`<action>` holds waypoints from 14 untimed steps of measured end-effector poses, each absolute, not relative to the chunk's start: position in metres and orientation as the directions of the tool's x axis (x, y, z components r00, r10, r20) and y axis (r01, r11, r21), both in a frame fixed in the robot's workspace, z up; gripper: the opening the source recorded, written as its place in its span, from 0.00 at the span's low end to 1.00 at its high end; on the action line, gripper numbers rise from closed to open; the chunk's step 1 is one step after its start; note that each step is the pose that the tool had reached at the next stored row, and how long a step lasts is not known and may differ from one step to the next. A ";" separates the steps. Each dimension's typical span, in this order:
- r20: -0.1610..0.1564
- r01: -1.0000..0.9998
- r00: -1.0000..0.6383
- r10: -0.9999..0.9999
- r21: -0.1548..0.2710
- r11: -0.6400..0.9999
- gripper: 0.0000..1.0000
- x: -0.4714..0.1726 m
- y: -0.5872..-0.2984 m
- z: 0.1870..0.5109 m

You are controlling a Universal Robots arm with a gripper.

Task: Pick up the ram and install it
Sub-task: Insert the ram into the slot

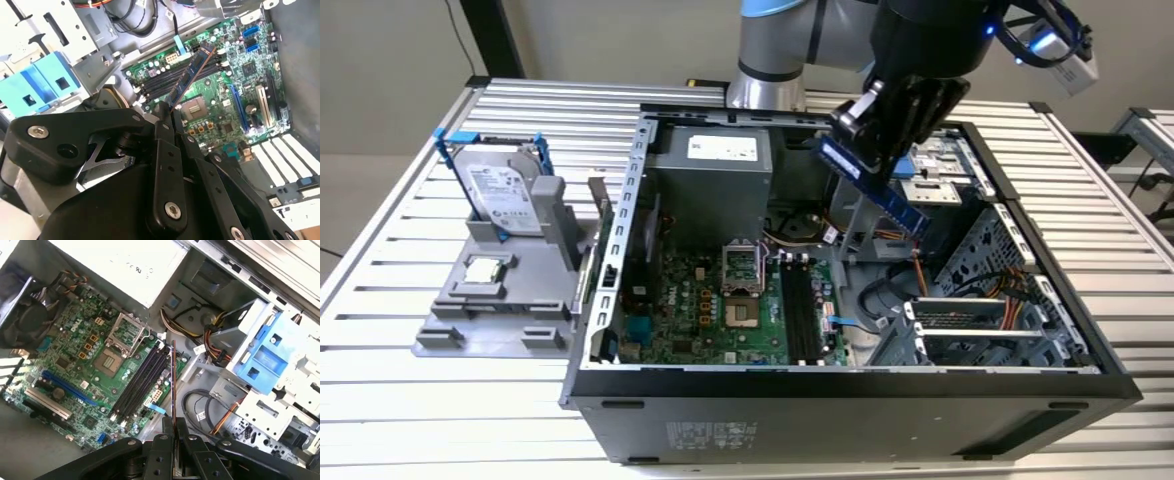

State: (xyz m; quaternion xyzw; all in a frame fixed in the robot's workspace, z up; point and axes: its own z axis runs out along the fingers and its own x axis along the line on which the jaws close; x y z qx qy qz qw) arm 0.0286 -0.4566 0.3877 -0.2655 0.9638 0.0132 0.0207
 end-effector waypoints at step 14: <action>-0.047 -0.354 -0.934 -0.353 0.013 0.935 0.00 0.029 -0.457 0.388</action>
